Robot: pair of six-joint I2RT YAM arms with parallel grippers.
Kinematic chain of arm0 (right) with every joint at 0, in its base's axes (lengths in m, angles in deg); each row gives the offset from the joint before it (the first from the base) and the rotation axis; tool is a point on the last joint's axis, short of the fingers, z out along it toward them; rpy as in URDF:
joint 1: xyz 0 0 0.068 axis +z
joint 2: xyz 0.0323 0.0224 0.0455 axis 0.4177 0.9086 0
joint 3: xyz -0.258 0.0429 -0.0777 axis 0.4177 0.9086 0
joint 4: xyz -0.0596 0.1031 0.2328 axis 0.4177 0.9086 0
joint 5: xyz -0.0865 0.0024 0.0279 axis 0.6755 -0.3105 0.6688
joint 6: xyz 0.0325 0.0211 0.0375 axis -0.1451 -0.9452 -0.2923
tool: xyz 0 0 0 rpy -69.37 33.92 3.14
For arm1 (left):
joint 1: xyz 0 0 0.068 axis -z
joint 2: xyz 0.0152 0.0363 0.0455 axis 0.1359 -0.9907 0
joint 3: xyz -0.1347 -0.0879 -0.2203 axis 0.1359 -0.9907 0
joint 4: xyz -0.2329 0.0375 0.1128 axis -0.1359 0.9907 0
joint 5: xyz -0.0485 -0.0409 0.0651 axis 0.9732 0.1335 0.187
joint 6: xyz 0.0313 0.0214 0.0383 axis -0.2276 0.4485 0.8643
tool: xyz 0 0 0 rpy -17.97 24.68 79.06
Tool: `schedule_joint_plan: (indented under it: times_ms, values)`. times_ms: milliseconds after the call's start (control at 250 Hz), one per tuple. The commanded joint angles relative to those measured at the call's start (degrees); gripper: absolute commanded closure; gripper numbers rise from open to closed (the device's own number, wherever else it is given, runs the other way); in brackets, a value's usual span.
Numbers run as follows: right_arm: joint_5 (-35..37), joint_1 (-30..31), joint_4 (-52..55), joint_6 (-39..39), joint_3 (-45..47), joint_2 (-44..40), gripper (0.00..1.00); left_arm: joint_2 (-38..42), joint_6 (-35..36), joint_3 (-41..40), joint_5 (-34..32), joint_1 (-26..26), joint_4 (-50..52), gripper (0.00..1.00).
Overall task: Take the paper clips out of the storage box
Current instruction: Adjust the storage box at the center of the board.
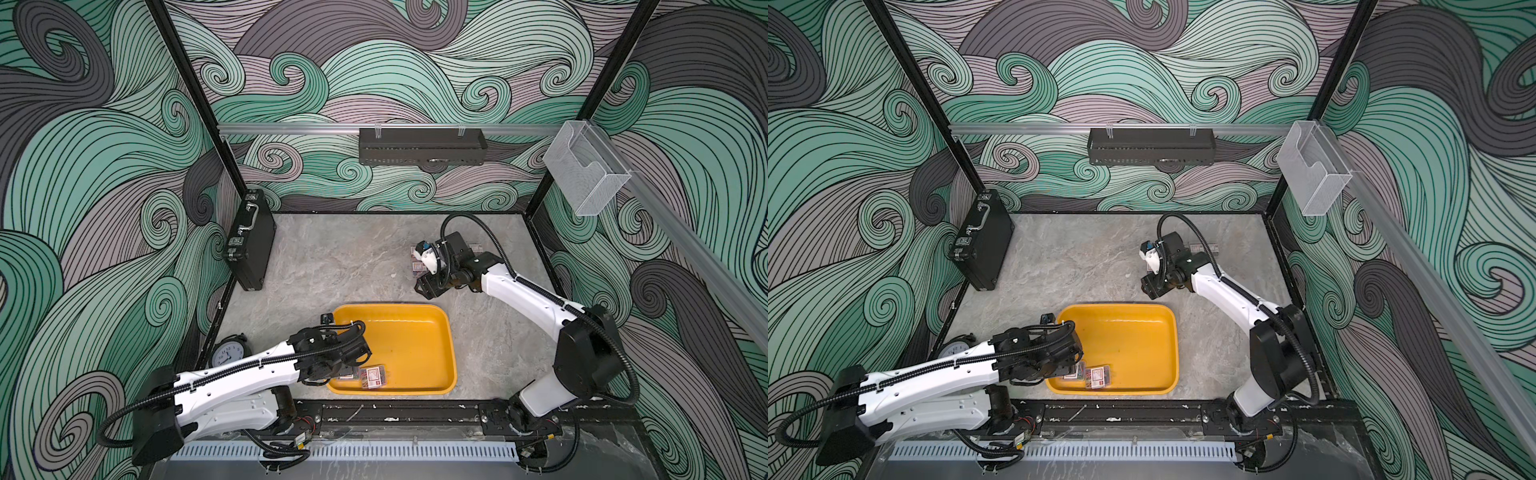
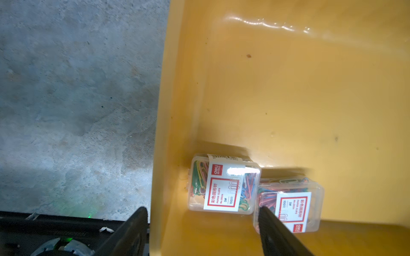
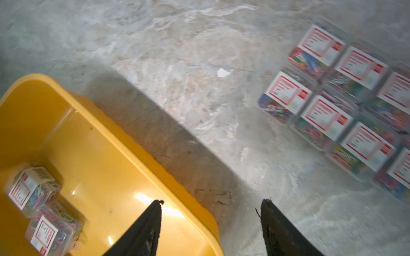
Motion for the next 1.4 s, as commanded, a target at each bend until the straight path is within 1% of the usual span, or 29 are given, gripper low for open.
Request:
schedule_joint_plan:
  times_ms: [0, 76, 156, 228, 316, 372, 559, 595, 663, 791, 847, 943, 1063, 1127, 1231, 1291, 1394]
  values:
    - [-2.37, 2.80, 1.13, 4.34, -2.92, 4.38, 0.29, 2.13, 2.58, 0.05, -0.23, -0.95, -1.73, 0.23]
    - [-3.12, 5.11, 1.69, 6.03, -4.89, 7.17, 0.30, 2.30, 3.29, 0.22, -0.13, -1.22, -1.52, 0.23]
    - [-2.41, 7.28, 2.97, 7.11, -7.37, 10.26, 0.32, 2.16, 4.58, 0.58, -0.05, -2.11, -1.18, 0.23]
    - [-1.72, 8.60, 3.98, 7.63, -9.31, 12.81, 0.35, 2.44, 5.38, 0.66, 0.23, -3.81, -0.66, 0.24]
    - [-2.53, 9.36, 4.56, 7.98, -10.79, 14.80, 0.41, 3.56, 6.68, 1.01, 0.48, -5.51, -0.25, 0.24]
    - [-3.12, 9.76, 4.74, 8.19, -11.15, 15.43, 0.42, 4.55, 7.84, 1.34, 0.40, -6.70, 0.30, 0.24]
    - [-2.61, 10.19, 4.87, 6.77, -12.19, 17.14, 0.60, 6.75, 12.17, 2.16, 2.06, -11.69, 1.47, 0.24]
    - [-2.21, 10.23, 4.91, 6.20, -12.39, 17.55, 0.62, 7.10, 13.06, 2.29, 2.61, -12.63, 1.52, 0.24]
    - [-1.25, 10.24, 4.95, 4.24, -12.84, 18.16, 0.66, 7.61, 14.39, 2.83, 2.76, -14.11, 2.40, 0.24]
    - [-1.09, 10.07, 5.08, 0.05, -14.25, 19.16, 0.68, 7.64, 16.87, 4.37, 2.14, -16.44, 3.71, 0.24]
    - [-0.63, 10.11, 5.11, -3.37, -15.31, 19.74, 0.68, 7.32, 18.31, 5.24, 1.51, -17.35, 3.44, 0.24]
    - [0.04, 10.11, 5.77, -8.05, -17.50, 20.96, 0.68, 6.02, 22.15, 7.34, -1.17, -19.98, 1.82, 0.24]
    - [0.49, 10.16, 6.49, -12.47, -20.23, 22.80, 0.70, 3.56, 27.48, 9.06, 0.41, -25.23, -3.65, 0.24]
    - [1.48, 10.18, 6.49, -14.69, -21.15, 23.72, 0.72, 1.76, 30.15, 9.98, 1.09, -27.67, -5.99, 0.24]
    - [2.87, 10.13, 6.25, -18.88, -22.38, 24.81, 0.79, -1.86, 33.24, 12.31, 0.24, -31.11, -6.98, 0.24]
    - [3.77, 10.02, 5.38, -22.09, -22.34, 24.91, 0.89, -4.04, 34.79, 13.80, -0.73, -32.56, -6.70, 0.23]
    - [4.22, 10.11, 1.82, -26.54, -20.17, 23.87, 0.91, -7.30, 36.55, 15.89, -1.06, -35.02, -6.21, 0.24]
